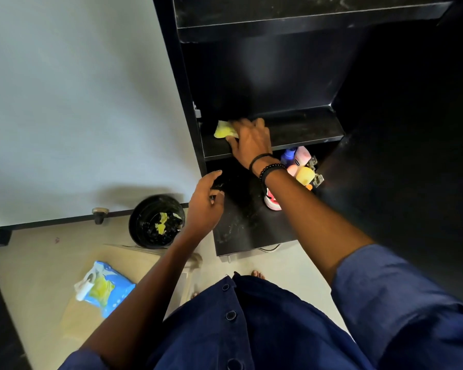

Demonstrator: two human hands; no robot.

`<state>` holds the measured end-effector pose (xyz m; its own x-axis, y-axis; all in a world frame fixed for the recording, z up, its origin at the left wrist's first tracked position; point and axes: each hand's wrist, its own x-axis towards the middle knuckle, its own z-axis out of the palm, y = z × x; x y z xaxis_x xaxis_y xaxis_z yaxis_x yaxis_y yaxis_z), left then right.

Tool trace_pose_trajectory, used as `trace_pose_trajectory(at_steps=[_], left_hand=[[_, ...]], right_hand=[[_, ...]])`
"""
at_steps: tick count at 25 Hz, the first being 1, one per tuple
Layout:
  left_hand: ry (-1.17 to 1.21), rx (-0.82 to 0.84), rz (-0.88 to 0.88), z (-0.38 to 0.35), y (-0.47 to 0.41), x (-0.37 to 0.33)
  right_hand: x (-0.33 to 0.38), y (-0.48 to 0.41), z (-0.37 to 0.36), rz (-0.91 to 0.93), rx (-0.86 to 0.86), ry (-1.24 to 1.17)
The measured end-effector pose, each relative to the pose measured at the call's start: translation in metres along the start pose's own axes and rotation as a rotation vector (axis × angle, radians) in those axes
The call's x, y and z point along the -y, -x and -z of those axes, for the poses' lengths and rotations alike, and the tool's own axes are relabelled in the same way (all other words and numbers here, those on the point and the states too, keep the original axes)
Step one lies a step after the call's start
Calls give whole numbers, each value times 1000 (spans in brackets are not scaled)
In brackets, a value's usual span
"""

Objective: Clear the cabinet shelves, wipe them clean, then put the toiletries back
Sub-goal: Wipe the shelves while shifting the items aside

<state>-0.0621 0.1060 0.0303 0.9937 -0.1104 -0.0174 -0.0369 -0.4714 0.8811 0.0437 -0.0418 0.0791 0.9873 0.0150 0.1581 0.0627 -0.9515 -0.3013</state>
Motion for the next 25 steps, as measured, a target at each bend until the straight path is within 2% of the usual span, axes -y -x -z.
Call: trace_pose_trajectory(at_steps=[4, 8, 10, 12, 17, 22, 25], left_hand=[[-61, -29, -72, 5, -3, 1], [-433, -114, -331, 15, -12, -5], [-599, -70, -492, 18, -21, -12], [-738, 21, -595, 18, -36, -21], [-1068, 179, -614, 9, -70, -19], [-1183, 107, -767, 8, -83, -1], [-1219, 92, -843, 4, -84, 5]], right_hand=[[-6, 15, -1, 108, -70, -38], [-21, 66, -15, 170, -276, -154], [-32, 92, -32, 144, -277, -116], [-43, 109, -57, 78, -159, -110], [-53, 125, -119, -33, 91, -117], [-51, 148, -182, -41, 315, -79], [-51, 187, -208, 90, 423, -17]])
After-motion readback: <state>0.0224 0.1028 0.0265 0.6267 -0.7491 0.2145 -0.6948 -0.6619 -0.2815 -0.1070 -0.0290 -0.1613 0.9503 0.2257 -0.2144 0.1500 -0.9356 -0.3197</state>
